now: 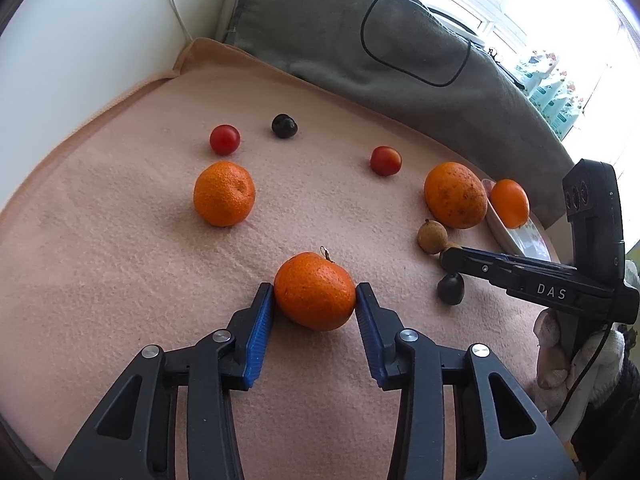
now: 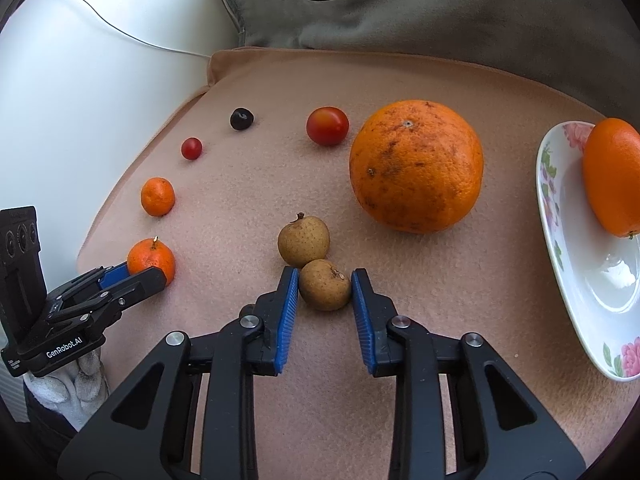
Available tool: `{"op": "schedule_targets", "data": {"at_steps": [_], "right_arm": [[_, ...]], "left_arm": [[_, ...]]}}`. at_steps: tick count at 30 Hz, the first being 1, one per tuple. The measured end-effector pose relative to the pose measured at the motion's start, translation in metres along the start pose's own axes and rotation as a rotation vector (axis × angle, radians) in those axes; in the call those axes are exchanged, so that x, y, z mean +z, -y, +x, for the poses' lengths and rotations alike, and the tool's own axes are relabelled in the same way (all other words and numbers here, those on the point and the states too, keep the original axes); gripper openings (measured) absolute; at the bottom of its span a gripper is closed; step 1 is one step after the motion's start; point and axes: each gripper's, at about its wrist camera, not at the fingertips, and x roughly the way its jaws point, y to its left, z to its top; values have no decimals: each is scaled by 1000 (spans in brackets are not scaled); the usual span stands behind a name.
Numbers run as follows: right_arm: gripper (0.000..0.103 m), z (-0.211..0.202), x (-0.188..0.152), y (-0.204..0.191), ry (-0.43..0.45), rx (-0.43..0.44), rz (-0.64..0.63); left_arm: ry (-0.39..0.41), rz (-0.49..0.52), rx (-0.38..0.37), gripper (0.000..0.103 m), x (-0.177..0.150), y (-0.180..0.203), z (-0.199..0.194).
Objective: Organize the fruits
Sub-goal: 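Carry the longan with the right tool into the plate while the left tool grips a tangerine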
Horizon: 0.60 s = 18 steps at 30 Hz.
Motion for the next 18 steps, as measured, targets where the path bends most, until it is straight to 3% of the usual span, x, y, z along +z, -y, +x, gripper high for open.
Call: {"op": "schedule_targets", "data": {"at_steps": [18], "right_arm": [[29, -28, -3, 7, 63, 0, 18]], "left_arm": [[22, 13, -14, 39, 5, 12, -11]]}}
